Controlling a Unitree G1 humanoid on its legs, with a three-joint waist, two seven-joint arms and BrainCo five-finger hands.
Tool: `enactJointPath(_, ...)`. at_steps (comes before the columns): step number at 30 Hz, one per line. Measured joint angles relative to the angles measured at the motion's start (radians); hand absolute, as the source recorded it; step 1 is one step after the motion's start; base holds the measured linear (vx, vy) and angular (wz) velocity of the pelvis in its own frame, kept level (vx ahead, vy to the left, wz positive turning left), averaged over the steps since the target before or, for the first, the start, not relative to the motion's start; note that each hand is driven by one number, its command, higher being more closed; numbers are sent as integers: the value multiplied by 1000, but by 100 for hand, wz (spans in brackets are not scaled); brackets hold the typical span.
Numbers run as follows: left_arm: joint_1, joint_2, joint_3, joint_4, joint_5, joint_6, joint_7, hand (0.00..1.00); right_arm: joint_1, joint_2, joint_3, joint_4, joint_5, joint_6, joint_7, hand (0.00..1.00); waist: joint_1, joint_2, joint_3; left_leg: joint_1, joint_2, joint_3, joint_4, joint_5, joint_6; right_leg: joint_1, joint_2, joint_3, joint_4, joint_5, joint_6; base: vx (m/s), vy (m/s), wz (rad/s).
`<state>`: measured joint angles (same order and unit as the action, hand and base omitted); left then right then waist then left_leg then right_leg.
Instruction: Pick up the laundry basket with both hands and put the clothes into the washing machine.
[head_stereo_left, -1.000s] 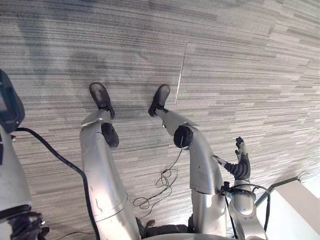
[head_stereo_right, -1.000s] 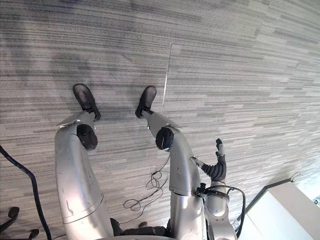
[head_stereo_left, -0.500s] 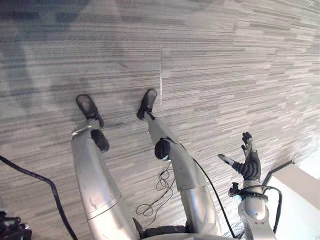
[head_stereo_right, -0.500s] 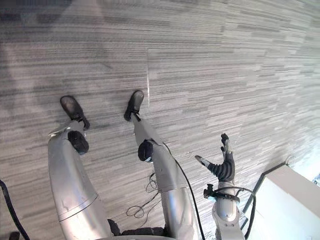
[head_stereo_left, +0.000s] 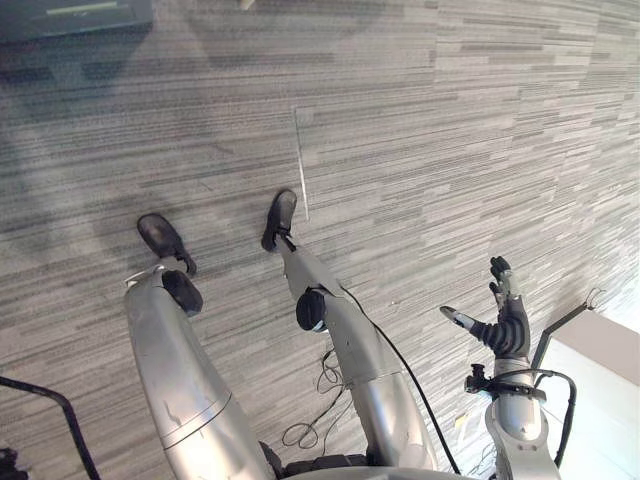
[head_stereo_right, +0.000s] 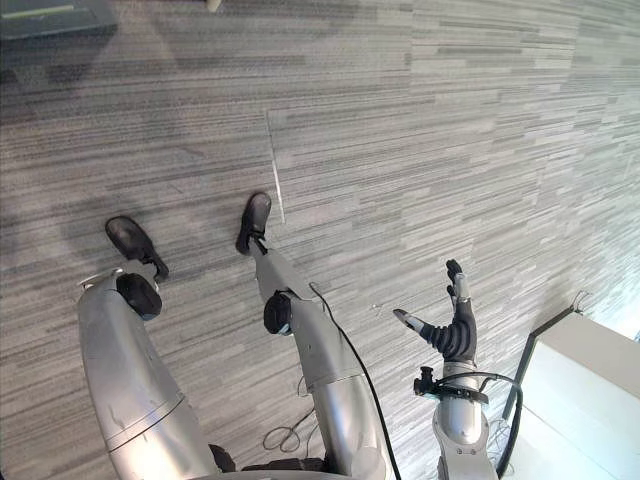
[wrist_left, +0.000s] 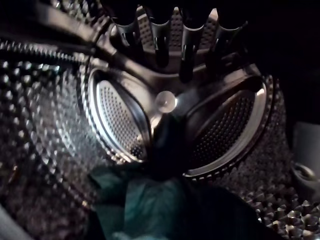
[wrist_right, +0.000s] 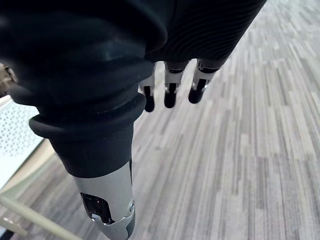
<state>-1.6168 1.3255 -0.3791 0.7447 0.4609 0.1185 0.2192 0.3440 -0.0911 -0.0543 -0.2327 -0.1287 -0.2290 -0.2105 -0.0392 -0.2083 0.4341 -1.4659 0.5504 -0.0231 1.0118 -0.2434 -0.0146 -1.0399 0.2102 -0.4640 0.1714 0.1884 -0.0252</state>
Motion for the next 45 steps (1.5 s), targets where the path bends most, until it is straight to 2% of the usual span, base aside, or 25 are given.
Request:
enactJointPath(2,36,0,41,7,-36,-2,-11,0,0,0,5,0,0,4,1,0,0,-1,-4,4,6,2,1,-1,-1,2,4,3,1,0,0,-17,-20,-6)
enactJointPath(3,86,0,110,14,-62,-3,-29,0,0,-1,15,1,0,14,13,0,2,-1,-4,11,11,2,1,-1,-2,6,8,7,4,2,2,-18,-21,-3)
enactJointPath(4,98,0,127,14,-63,-4,-31,0,0,-1,17,1,0,16,16,0,2,-1,-4,13,12,1,1,-1,-2,8,10,8,4,2,2,-22,-23,-4)
enactJointPath(5,165,0,215,16,-63,-5,-41,0,0,-3,28,1,0,20,27,0,2,-1,-4,24,20,4,2,-1,-2,16,15,14,5,2,1,0,0,0)
enactJointPath(7,233,-7,270,17,-80,-4,-44,0,0,-7,37,3,0,20,41,0,5,-1,-4,46,26,12,-1,-2,-5,31,17,20,5,1,0,-7,0,3)
enactJointPath(12,439,-120,446,2,-156,-14,-40,0,-1,-40,66,42,0,21,40,0,25,5,-19,115,25,42,-26,-4,-14,72,12,39,5,-4,-7,-8,21,9)
enactJointPath(13,501,-171,497,-2,-166,-18,-39,0,-1,-42,66,64,-1,22,40,0,28,5,-37,126,22,49,-35,-2,-17,74,8,40,6,-6,-10,3,29,15)
enactJointPath(16,650,-298,636,-8,-182,-23,-20,0,-4,-47,76,105,-17,28,37,0,32,6,-40,186,6,66,-75,-3,-33,114,-3,48,-4,-14,-19,25,27,26)
enactJointPath(19,825,-461,796,-10,-214,-28,-9,0,-7,-47,94,143,-42,43,37,0,56,6,-40,281,2,87,-115,5,-51,188,-3,54,-19,-27,-37,78,16,29)
enactJointPath(22,1014,-617,945,-10,-236,-29,18,0,-24,-46,94,166,-64,52,37,0,70,6,-40,394,-8,108,-160,15,-72,269,-5,59,-17,-55,-75,142,11,31)
enactJointPath(24,1112,-716,979,-10,-255,-32,28,0,-32,-46,94,176,-77,61,37,0,86,8,-39,472,-13,120,-189,18,-85,326,-5,62,-12,-75,-94,167,13,34)
enactJointPath(26,1209,-809,977,-27,-255,-37,41,0,-34,-46,89,177,-79,62,37,0,104,18,-45,544,-24,128,-219,20,-93,375,-14,61,8,-107,-99,185,18,40)
enactJointPath(28,1333,-933,951,-83,-252,-40,54,0,-36,-47,76,181,-87,64,37,0,114,45,-68,624,-45,141,-257,25,-102,424,-32,59,30,-136,-101,190,41,40)
enactJointPath(30,1525,-1096,852,-258,-252,-49,72,0,-50,-47,55,234,-110,64,38,0,117,95,-103,727,-62,164,-290,21,-110,503,-52,58,42,-167,-94,178,72,35)
enactJointPath(31,1574,-1133,812,-311,-252,-55,72,0,-52,-47,48,257,-112,66,38,0,118,110,-111,757,-67,168,-301,19,-112,526,-57,60,43,-176,-86,191,114,36)
enactJointPath(32,1690,-1208,700,-434,-254,-81,72,0,-55,-47,38,315,-118,84,37,0,122,139,-137,832,-83,185,-329,13,-109,579,-73,65,47,-197,-75,117,79,27)
enactJointPath(35,1819,-1267,537,-560,-288,-152,62,0,-60,-44,36,398,-118,87,33,0,131,170,-183,936,-106,224,-372,4,-108,635,-100,83,73,-232,-51,133,81,13)
enactJointPath(37,1858,-1283,427,-591,-394,-217,38,0,-88,-31,45,480,-118,87,-2,0,130,184,-204,1018,-140,241,-403,-3,-117,661,-138,95,141,-282,-35,63,29,9)
enactJointPath(38,1863,-1289,385,-591,-468,-246,25,0,-122,-22,57,533,-118,91,-16,0,124,183,-207,1072,-156,257,-422,-6,-120,677,-167,83,179,-331,-37,38,15,2)
enactJointPath(39,1864,-1290,370,-590,-513,-255,17,0,-137,-15,58,550,-118,96,-26,0,118,182,-207,1098,-167,260,-440,-6,-120,693,-188,58,190,-350,-22,96,8,-6)
enactJointPath(40,1872,-1291,349,-586,-590,-272,3,0,-164,-3,59,569,-118,100,-39,0,110,181,-211,1152,-179,268,-488,-3,-121,724,-240,-4,225,-388,-12,97,-1,-15)
enactJointPath(41,1881,-1290,321,-586,-660,-291,-4,0,-180,1,56,561,-118,98,-57,0,102,177,-217,1190,-186,288,-493,-3,-120,725,-304,-23,297,-410,-43,107,-9,-18)
enactJointPath(42,1881,-1282,309,-586,-697,-295,-6,0,-186,3,52,561,-118,99,-67,0,100,171,-226,1202,-187,295,-484,-8,-123,727,-332,-37,322,-407,-35,81,-18,-16)
enactJointPath(44,1878,-1262,267,-566,-840,-316,-41,0,-196,10,15,536,-118,103,-104,0,85,190,-261,1224,-179,268,-499,-9,-146,761,-303,-50,303,-404,-35,184,-83,-9)
enactJointPath(45,1875,-1262,254,-557,-857,-322,-48,0,-199,14,1,514,-118,105,-116,0,80,191,-264,1241,-179,274,-521,0,-159,769,-298,-46,297,-404,-36,211,-111,-11)
